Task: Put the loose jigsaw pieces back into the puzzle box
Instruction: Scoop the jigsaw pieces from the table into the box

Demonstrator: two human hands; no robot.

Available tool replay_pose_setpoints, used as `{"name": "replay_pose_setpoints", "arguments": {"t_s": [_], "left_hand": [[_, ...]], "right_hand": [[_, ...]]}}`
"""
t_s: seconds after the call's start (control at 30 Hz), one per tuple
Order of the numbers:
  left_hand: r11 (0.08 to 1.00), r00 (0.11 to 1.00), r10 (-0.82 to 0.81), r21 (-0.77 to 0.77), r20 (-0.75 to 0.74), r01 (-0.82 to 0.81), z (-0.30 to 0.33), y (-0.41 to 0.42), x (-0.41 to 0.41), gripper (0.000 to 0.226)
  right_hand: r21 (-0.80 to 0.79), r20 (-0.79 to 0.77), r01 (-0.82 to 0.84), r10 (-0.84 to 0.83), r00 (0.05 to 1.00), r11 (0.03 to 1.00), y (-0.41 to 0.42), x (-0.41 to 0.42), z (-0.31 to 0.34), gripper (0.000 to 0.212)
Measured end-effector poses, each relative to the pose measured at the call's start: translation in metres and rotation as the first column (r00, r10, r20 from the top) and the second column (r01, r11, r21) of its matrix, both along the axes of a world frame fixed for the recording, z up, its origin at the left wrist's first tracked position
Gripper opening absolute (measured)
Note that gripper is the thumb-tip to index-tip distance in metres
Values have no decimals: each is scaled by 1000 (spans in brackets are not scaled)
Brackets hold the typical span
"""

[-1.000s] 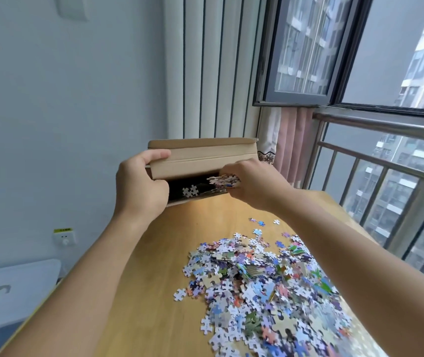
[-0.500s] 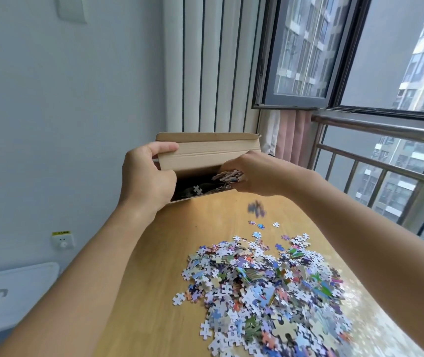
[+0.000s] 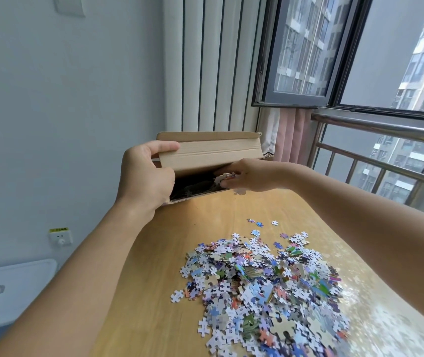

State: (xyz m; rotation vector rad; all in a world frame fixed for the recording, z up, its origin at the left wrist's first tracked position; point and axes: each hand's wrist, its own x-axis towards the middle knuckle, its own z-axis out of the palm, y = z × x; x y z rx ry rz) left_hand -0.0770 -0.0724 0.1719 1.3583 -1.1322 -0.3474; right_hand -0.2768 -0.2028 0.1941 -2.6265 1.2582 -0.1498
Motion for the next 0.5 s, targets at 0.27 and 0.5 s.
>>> {"name": "replay_pose_setpoints", "arguments": {"t_s": [0.27, 0.5], "left_hand": [[1000, 1000, -18, -17, -12, 18, -3, 1, 0, 62], [999, 1000, -16, -29, -21, 15, -4, 4, 3, 63]], "right_hand": [[176, 414, 189, -247, 876, 966, -5, 12, -24, 36], [103, 453, 94, -131, 882, 990, -1, -1, -24, 38]]}}
